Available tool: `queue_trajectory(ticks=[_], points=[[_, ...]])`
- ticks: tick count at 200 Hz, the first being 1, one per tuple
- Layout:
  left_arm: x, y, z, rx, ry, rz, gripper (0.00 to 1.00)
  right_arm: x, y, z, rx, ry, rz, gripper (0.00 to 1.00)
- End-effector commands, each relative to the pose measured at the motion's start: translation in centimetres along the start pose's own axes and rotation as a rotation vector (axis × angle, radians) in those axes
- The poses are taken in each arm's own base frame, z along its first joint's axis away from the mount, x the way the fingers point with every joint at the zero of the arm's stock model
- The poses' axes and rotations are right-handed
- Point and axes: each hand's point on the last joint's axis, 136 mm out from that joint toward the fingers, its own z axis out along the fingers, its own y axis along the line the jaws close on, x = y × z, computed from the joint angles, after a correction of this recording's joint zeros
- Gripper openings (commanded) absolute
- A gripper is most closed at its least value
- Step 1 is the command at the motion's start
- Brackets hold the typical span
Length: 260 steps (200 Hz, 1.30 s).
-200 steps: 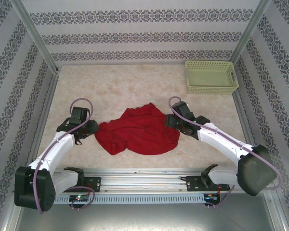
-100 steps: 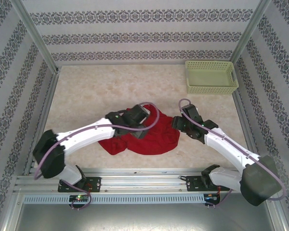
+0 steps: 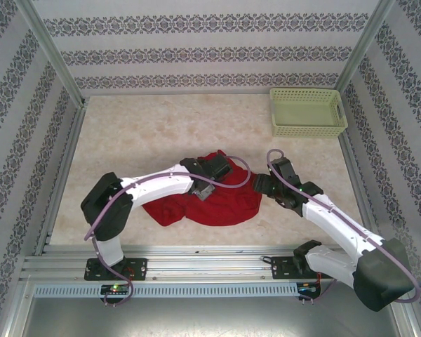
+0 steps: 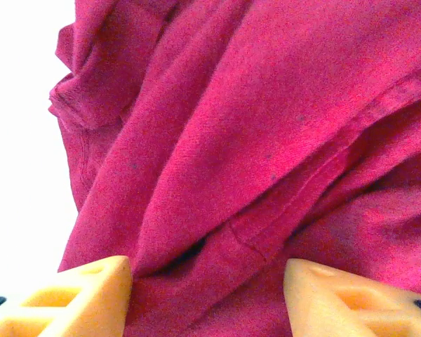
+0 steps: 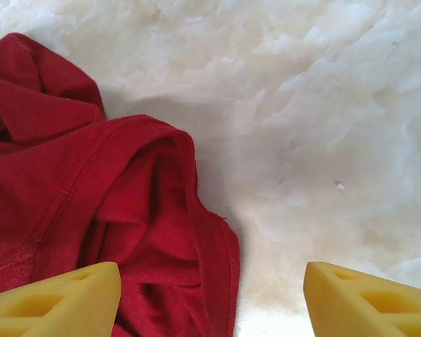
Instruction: Fold the inside-out t-shirt
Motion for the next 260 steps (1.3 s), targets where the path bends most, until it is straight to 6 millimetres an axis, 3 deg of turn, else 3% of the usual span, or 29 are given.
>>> queue_trajectory(ticks=[1, 43, 79, 112, 148, 170, 198, 228, 260], points=[[0.6, 2.1, 0.2, -0.068, 0.051, 0.000, 0.49, 0.2, -0.3, 0.0, -0.010, -0.001, 0.022, 0.70], [0.4, 3.3, 0.2, -0.077, 0.023, -0.073, 0.15, 0.6, -0.6, 0.4, -0.001, 0.021, 0.019, 0.70], [0.8, 4.7, -2.0, -0.052, -0.070, -0.206, 0.00, 0.6, -0.5, 0.8, 0.000, 0.030, 0.014, 0.71], [1.8, 7.3, -5.9, -0.027, -0.238, -0.417, 0.00, 0.5, 0.0, 1.4, -0.002, 0.051, -0.005, 0.71], [6.9, 12.1, -9.9, 0.028, -0.472, -0.807, 0.00, 0.2, 1.5, 1.9, -0.058, 0.069, -0.055, 0.71], [11.8, 14.5, -9.6, -0.010, -0.496, -1.015, 0.00, 0.1, 2.9, 2.3, -0.107, 0.082, -0.096, 0.71], [15.8, 14.8, -7.6, -0.015, -0.427, -1.149, 0.00, 0.2, 4.9, 2.9, -0.140, 0.102, -0.158, 0.71], [18.0, 14.7, -6.0, -0.040, -0.361, -1.239, 0.00, 0.5, 6.6, 4.1, -0.123, 0.131, -0.175, 0.71], [18.3, 14.6, -5.4, -0.022, -0.364, -1.273, 0.00, 1.6, 8.8, 5.5, -0.124, 0.176, -0.172, 0.70]])
